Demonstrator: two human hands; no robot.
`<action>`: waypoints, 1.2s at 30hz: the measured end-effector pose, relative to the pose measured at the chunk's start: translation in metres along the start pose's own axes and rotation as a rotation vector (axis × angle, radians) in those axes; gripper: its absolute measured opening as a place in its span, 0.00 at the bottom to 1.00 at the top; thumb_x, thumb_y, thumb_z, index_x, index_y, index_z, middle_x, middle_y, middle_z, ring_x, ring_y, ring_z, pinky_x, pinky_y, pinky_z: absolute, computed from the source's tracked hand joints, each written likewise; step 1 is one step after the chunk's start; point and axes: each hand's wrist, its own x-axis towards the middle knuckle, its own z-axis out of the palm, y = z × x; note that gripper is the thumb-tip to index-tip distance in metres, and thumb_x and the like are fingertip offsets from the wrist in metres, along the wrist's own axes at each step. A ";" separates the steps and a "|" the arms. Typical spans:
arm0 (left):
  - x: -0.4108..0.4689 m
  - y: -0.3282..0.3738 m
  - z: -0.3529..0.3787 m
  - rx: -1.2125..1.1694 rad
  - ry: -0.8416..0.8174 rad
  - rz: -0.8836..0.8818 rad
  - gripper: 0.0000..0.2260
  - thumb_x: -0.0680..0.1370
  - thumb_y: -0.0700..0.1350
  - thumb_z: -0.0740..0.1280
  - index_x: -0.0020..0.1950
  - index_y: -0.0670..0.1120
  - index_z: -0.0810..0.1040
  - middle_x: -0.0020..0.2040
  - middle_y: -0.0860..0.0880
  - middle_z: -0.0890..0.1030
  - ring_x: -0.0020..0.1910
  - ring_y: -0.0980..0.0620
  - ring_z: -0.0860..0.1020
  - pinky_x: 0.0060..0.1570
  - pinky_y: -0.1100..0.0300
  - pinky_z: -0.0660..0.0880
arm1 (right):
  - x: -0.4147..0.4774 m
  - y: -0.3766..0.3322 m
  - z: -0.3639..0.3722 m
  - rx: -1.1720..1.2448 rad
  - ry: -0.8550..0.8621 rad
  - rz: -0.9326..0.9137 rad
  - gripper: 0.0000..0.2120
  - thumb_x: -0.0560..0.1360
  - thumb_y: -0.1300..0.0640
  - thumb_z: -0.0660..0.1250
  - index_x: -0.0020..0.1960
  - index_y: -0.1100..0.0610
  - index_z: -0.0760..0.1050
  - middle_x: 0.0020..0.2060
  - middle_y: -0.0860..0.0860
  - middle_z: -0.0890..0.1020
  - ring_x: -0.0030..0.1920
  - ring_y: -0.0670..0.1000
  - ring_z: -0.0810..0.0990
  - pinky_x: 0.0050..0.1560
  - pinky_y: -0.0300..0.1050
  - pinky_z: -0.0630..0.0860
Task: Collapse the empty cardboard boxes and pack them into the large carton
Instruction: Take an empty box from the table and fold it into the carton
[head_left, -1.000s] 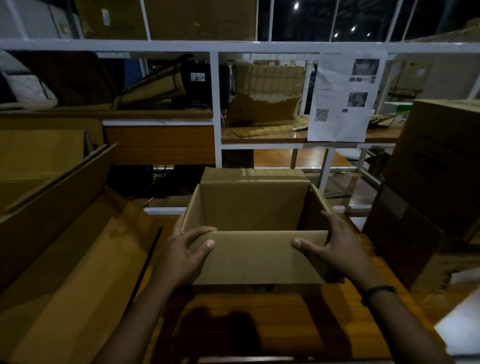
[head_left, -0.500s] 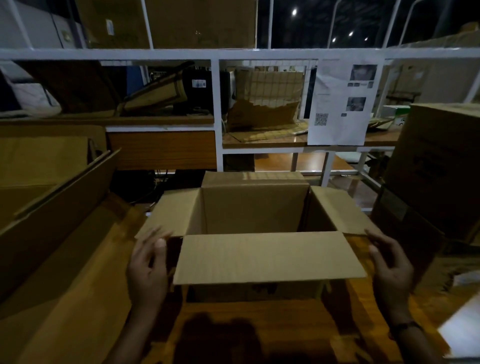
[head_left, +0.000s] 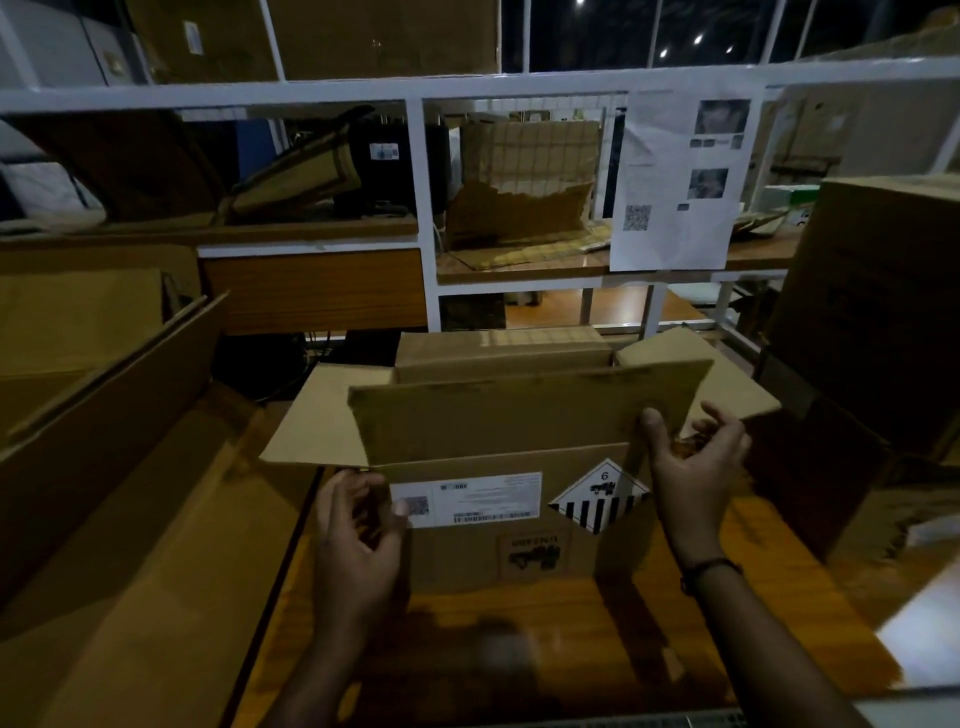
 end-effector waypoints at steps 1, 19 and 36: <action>-0.001 -0.001 0.001 0.003 -0.022 0.007 0.18 0.79 0.45 0.72 0.65 0.60 0.72 0.70 0.50 0.71 0.65 0.51 0.74 0.52 0.63 0.76 | 0.004 0.000 0.004 -0.023 0.013 0.006 0.36 0.73 0.36 0.73 0.71 0.55 0.65 0.64 0.58 0.68 0.61 0.54 0.71 0.51 0.48 0.78; -0.024 -0.039 0.023 0.096 -0.224 0.031 0.37 0.71 0.67 0.67 0.77 0.73 0.56 0.81 0.51 0.59 0.74 0.58 0.61 0.63 0.54 0.67 | -0.056 0.088 -0.004 -0.305 -0.343 -0.310 0.48 0.68 0.49 0.80 0.78 0.36 0.56 0.82 0.51 0.40 0.74 0.70 0.65 0.41 0.60 0.85; 0.012 -0.005 0.006 0.315 -0.297 0.249 0.53 0.60 0.50 0.86 0.73 0.79 0.59 0.82 0.48 0.42 0.80 0.37 0.53 0.69 0.33 0.69 | -0.012 0.013 -0.011 -0.470 -0.609 -0.553 0.54 0.63 0.24 0.68 0.82 0.40 0.52 0.83 0.53 0.44 0.75 0.65 0.59 0.60 0.63 0.75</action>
